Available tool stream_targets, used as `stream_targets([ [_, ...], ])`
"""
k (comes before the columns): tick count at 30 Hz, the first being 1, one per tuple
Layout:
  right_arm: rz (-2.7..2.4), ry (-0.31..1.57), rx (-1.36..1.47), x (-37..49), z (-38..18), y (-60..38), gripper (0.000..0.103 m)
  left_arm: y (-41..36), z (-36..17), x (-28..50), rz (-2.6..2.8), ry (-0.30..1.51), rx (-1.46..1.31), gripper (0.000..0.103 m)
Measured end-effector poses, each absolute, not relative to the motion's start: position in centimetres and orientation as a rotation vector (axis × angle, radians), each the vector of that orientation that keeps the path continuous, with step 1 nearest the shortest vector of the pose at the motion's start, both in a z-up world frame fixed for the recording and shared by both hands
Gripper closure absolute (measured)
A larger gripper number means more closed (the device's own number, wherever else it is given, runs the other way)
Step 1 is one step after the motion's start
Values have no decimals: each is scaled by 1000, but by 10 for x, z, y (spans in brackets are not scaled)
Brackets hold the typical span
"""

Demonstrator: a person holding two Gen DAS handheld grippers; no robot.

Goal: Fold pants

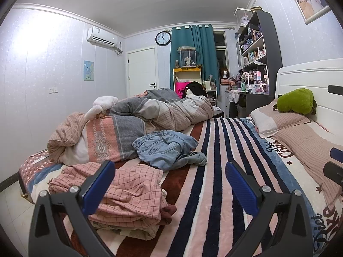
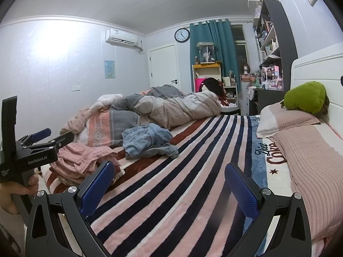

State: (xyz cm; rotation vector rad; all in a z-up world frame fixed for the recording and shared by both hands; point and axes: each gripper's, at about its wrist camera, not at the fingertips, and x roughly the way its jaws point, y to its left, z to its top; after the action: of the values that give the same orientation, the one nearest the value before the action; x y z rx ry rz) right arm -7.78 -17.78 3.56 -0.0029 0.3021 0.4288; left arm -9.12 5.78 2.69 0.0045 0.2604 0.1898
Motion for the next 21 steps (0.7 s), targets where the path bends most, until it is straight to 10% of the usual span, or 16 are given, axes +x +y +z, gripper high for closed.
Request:
stream_targets([
  [21, 390, 297, 3, -83, 35, -177, 0, 59, 27, -93, 193, 258, 2, 1],
])
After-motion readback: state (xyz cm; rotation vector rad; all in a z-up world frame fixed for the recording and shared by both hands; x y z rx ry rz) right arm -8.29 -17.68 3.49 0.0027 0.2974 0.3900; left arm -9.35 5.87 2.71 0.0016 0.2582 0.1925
